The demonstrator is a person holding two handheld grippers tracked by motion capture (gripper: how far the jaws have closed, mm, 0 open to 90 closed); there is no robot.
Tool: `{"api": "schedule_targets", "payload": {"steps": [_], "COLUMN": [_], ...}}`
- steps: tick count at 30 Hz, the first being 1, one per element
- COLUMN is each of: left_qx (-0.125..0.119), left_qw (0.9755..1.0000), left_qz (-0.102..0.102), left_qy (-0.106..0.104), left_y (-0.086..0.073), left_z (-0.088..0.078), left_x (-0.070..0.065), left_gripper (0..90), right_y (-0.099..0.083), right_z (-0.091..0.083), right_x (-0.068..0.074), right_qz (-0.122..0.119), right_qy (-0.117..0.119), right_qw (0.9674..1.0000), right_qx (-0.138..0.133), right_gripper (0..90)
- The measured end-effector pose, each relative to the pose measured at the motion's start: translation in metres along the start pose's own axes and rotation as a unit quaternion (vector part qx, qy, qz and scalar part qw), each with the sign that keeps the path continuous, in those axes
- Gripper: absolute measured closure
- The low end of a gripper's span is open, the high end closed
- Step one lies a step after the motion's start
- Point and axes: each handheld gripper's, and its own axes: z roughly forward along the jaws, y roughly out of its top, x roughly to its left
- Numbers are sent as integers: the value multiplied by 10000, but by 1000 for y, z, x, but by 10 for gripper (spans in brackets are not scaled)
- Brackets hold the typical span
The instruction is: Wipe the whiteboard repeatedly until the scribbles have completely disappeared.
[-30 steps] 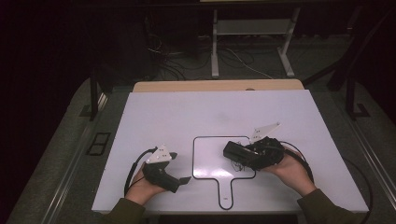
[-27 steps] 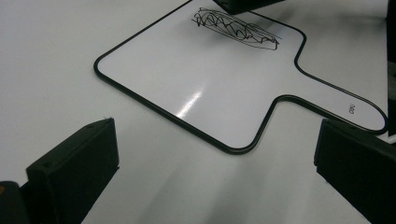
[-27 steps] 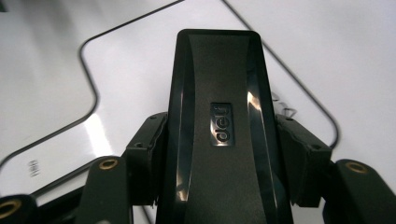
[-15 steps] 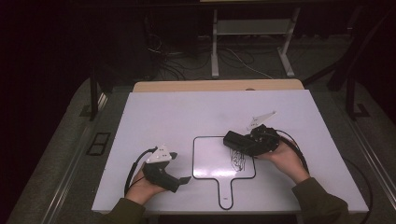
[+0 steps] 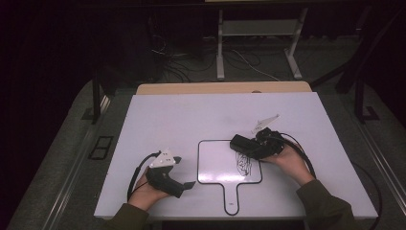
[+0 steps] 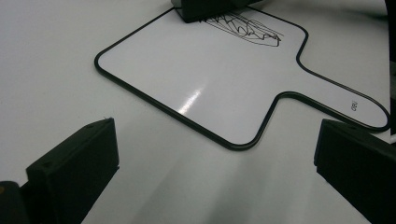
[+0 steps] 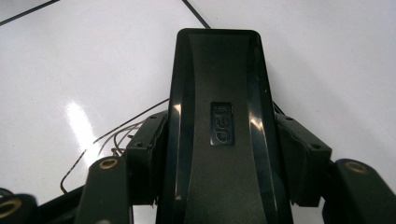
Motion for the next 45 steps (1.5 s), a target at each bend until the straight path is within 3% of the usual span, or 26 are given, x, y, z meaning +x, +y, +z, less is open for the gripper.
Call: {"api": "schedule_targets", "payload": {"steps": [19,35,45], "left_qx": [13,26,22], "left_qw": [10000,10000,10000], "left_qz": [2,11,10], "left_qy": [-13,-18,-22], "left_y": [0,0,0], "left_z": [1,1,1], "left_x": [-1,-1,-1], "left_gripper": [0,0,0], "right_y": [-1,-5,-6], "right_z": [6,3,2], "right_x": [7,34,59], "right_qz": [-146,-550,-963], "right_qy": [-18,196,362], "right_qw": [9996,9976,9936], "right_qx": [233,366,457], "right_gripper": [386,387,386]}}
